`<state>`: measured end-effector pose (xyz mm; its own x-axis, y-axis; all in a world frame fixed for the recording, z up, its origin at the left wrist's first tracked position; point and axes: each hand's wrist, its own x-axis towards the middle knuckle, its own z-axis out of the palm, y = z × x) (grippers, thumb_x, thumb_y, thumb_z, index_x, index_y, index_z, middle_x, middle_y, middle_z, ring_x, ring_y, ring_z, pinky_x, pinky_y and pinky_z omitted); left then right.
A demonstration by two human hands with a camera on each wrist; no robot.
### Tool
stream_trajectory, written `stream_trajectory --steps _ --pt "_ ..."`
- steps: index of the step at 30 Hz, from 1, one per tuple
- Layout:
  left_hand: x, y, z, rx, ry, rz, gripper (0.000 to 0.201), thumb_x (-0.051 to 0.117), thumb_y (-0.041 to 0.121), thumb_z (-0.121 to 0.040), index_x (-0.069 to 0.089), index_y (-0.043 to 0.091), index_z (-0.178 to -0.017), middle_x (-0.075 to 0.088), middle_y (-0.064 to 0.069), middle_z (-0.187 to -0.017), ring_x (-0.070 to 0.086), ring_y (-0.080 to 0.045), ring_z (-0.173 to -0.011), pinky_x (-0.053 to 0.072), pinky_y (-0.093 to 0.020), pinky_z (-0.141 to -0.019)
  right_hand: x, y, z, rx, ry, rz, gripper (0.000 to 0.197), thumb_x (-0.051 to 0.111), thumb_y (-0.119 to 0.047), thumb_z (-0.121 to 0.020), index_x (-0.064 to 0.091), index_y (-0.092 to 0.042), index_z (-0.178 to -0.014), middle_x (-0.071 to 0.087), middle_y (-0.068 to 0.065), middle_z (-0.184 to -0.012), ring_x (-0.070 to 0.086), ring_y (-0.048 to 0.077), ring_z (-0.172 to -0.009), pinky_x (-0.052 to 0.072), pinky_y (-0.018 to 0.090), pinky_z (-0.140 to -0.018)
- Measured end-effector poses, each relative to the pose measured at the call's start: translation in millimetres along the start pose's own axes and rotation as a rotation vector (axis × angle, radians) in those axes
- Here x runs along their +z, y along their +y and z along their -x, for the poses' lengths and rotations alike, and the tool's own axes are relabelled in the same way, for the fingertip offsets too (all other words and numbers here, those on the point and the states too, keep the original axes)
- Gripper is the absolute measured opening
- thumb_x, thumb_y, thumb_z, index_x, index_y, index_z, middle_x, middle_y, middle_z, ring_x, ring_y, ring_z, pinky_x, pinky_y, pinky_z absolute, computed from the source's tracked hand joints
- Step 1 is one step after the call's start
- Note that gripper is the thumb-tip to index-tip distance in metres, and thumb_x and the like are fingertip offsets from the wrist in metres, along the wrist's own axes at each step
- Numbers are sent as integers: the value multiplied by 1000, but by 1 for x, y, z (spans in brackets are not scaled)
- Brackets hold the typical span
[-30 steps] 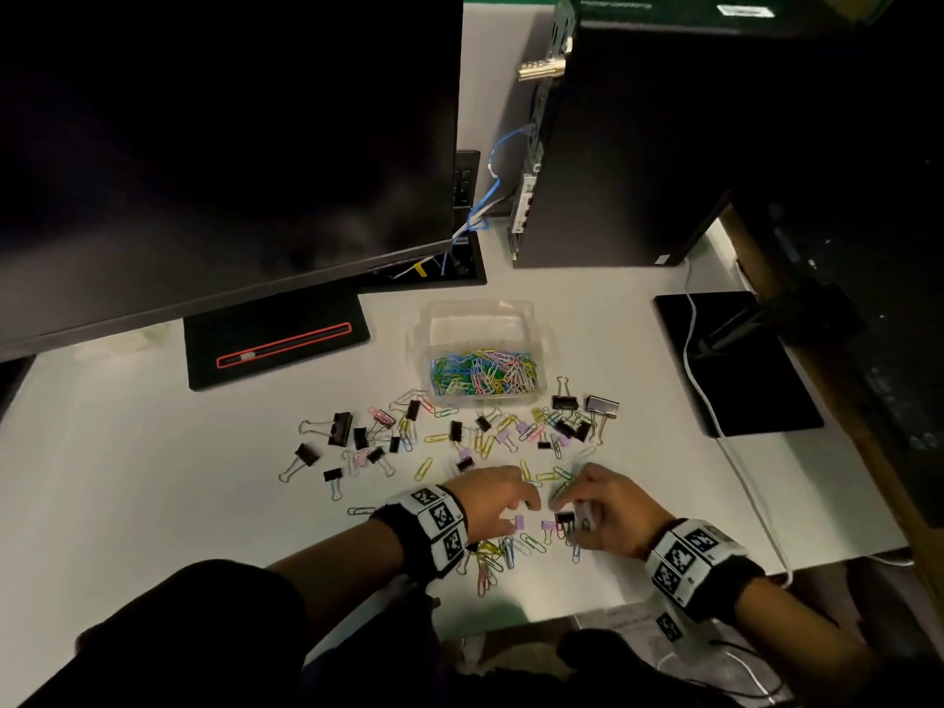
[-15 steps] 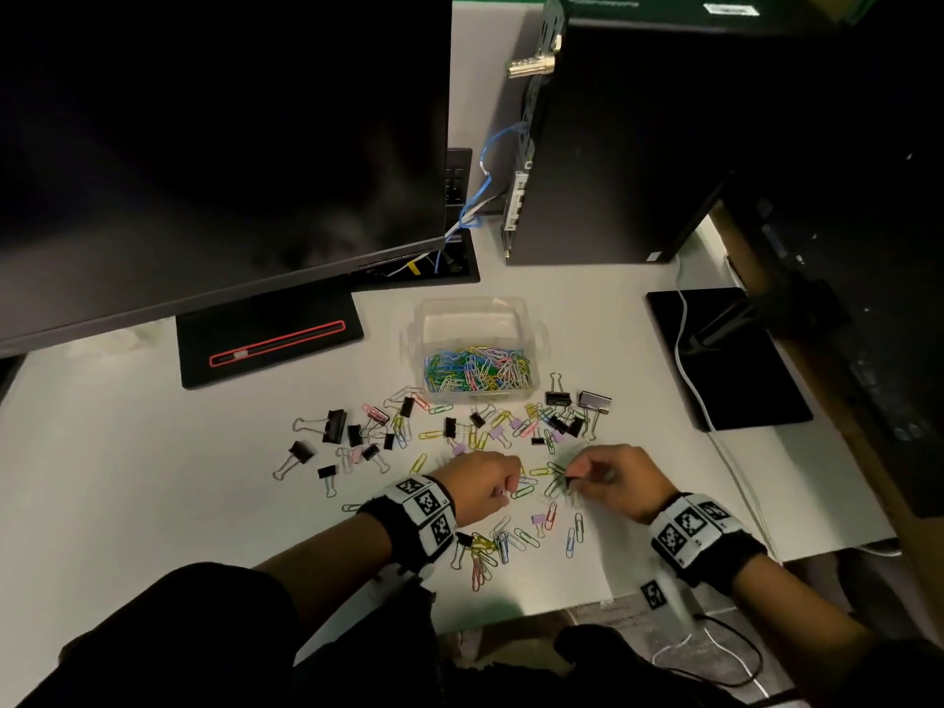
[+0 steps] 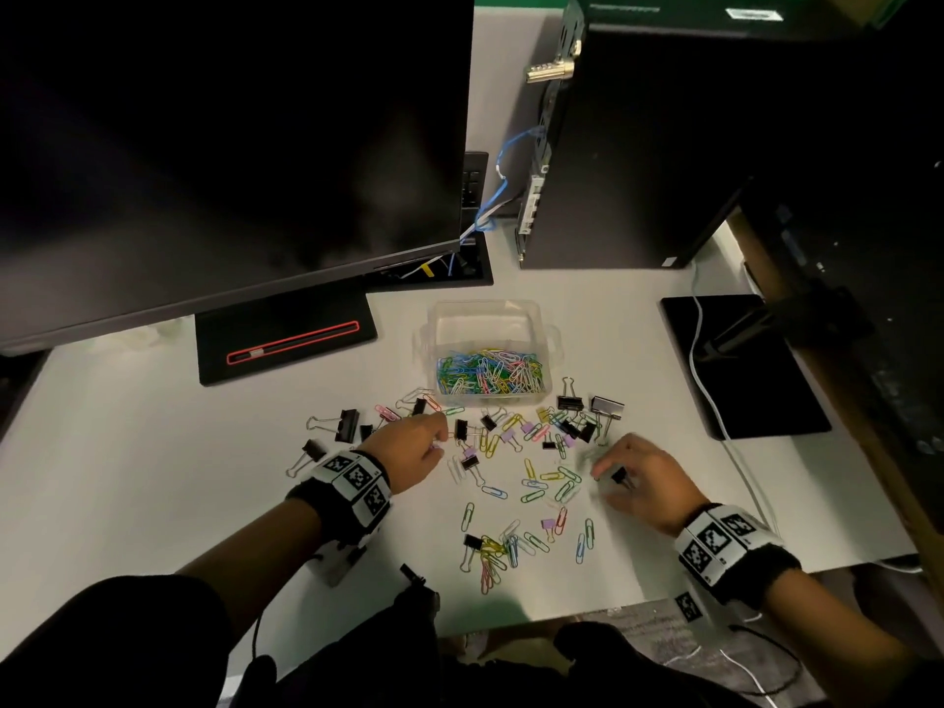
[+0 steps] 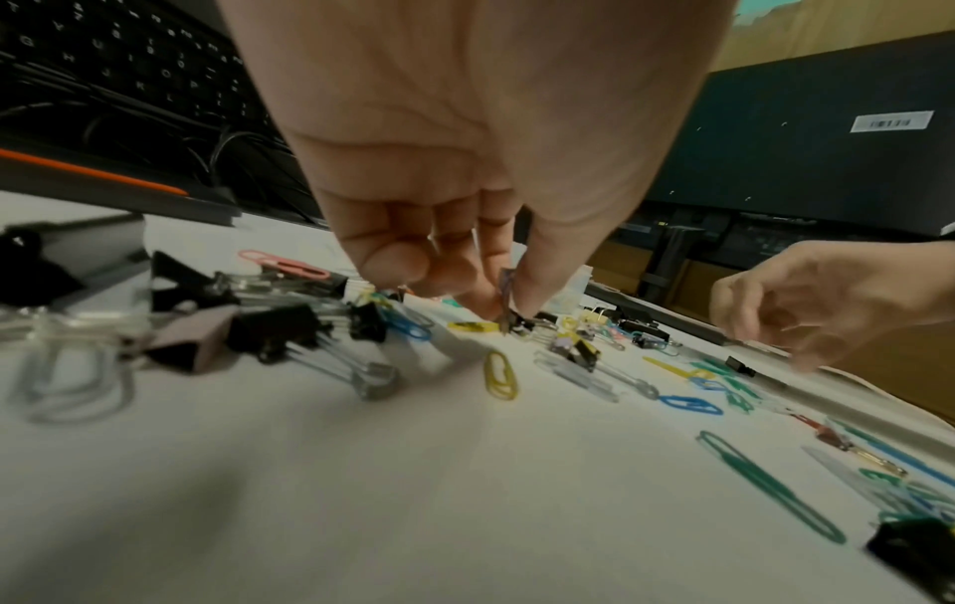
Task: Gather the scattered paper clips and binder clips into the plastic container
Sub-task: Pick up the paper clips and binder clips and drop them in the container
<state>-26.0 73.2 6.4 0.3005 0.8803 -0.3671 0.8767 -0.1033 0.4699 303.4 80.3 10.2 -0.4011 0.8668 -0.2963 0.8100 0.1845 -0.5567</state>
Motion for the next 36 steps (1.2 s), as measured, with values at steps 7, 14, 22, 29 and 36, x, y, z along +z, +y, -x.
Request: stream_trajectory --steps 7,14,22,29,36 --pt "7 8 -5 -26 -24 -31 23 46 20 -93 46 12 -114 57 -8 -114 56 -24 -96 40 -28 -78 32 -29 4 -98 -239 14 21 73 -30 -74 67 -28 -94 58 -12 -83 49 -5 -69 37 9 -63" --pt "16 40 0 195 -176 -41 27 61 29 -84 50 15 -105 50 2 -98 43 -12 -82 34 -24 -71 43 -52 -5 -96 -292 114 15 67 -24 -79 67 -18 -92 51 -9 -89 47 6 -82 34 16 -67" --pt "33 72 9 323 -412 -79 38 70 30 -78 54 19 -111 53 -4 -107 44 -10 -87 42 -29 -79 33 -44 0 -80 -195 18 8 66 -12 -69 67 -16 -75 59 -5 -81 52 4 -71 42 19 -68" --pt "40 68 11 361 -374 -130 78 82 42 -59 42 20 -121 36 1 -125 38 -14 -112 40 -28 -94 4 -9 9 117 -75 145 19 68 -14 -70 54 -26 -74 44 -12 -77 46 12 -72 28 10 -60" --pt "36 43 17 295 -327 -61 32 62 35 -85 53 14 -107 52 -5 -108 47 -17 -100 37 -25 -80 4 -2 15 105 -70 156 24 70 -19 -72 62 -23 -94 50 -6 -90 54 16 -80 40 20 -69"
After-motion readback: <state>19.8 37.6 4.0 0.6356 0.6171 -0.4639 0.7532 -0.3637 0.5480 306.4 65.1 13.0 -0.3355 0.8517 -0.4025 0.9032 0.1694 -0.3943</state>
